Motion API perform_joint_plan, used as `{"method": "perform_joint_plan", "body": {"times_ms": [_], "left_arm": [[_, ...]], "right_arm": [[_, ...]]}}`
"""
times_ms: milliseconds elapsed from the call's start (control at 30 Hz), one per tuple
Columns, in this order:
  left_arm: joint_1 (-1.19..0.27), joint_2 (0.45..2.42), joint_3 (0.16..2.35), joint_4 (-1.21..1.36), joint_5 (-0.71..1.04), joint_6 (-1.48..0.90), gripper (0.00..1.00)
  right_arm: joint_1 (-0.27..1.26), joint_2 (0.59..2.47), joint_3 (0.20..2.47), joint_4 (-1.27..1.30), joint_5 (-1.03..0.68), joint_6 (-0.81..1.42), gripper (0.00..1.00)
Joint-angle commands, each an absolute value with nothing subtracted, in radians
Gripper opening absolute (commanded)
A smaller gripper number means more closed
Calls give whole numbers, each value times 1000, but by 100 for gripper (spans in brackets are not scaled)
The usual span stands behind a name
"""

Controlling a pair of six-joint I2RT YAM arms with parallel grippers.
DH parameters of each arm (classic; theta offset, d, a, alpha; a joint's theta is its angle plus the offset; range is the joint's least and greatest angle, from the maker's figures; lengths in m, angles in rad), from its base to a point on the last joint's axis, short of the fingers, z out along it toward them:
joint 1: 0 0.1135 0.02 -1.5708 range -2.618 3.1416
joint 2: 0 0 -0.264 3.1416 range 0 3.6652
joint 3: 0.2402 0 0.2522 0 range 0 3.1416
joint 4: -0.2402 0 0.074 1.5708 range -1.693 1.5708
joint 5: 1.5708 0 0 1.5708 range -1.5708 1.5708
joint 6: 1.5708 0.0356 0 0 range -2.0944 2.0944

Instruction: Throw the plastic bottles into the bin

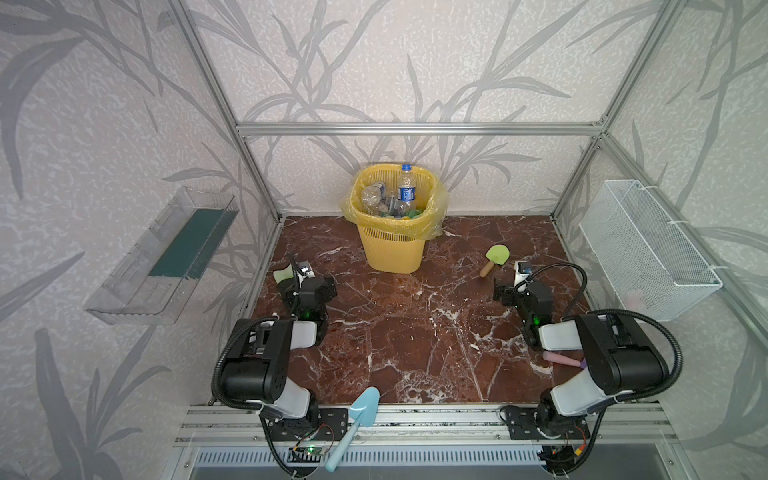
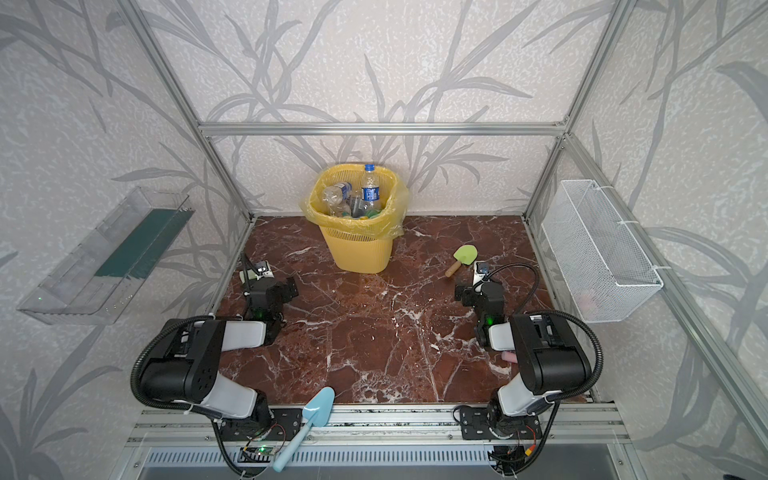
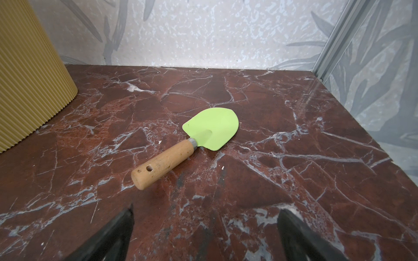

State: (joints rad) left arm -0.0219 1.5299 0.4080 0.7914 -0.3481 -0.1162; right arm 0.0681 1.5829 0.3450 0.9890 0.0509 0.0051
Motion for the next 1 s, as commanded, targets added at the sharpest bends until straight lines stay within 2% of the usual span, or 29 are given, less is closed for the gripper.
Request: {"method": "perform_joint_plan", "body": {"times_ms": [0,200,967], "left_arm": [[-15,1520,406,806,-319,-93,99],[-16,1524,402,825,-322,-86,99],[-17,1523,405,816,-322,-86,100]], "right_arm": [[71,1572,359,987,46,-10,99],[72,1571,376,953,-116,-38,99],[72,1574,377,956,-117,-38,99]]}}
